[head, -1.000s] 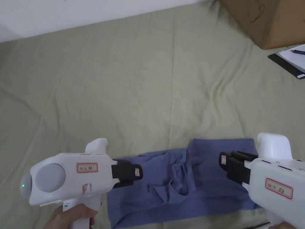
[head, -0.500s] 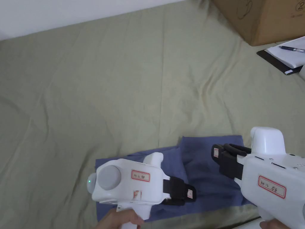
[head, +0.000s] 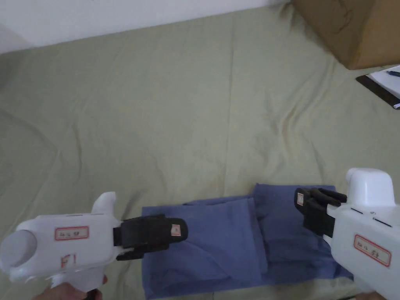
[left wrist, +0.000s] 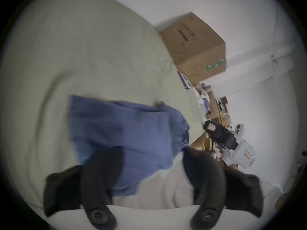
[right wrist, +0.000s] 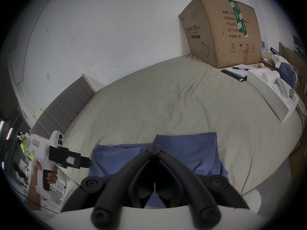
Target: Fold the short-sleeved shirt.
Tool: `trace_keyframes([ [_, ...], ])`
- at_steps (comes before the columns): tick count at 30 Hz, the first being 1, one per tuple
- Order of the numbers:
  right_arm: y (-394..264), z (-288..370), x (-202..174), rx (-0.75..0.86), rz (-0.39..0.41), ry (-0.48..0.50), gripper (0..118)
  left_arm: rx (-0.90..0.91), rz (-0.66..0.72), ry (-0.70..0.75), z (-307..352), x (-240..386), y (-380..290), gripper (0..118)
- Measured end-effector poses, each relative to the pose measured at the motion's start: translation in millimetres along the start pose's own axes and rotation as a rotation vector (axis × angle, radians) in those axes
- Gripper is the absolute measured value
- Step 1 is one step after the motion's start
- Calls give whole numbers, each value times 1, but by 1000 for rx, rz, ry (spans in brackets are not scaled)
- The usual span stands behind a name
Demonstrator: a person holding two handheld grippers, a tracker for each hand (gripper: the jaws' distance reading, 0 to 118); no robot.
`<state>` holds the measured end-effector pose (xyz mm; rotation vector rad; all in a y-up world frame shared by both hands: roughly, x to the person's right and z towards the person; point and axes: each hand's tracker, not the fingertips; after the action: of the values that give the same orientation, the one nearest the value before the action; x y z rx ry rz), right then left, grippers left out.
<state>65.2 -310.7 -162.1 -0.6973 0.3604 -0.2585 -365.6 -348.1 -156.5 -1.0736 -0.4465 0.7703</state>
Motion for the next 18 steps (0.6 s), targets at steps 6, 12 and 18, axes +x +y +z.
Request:
trace_keyframes([
  [6,4,-14,-27,-34,26,17,0,27,146,-61,17,-76,4,100],
  [12,4,-26,-48,-60,64,42,0,-73,155,-181,-21,-90,9,100],
  [18,2,-33,-52,-79,48,67,0,-107,102,-237,-47,-95,27,95],
])
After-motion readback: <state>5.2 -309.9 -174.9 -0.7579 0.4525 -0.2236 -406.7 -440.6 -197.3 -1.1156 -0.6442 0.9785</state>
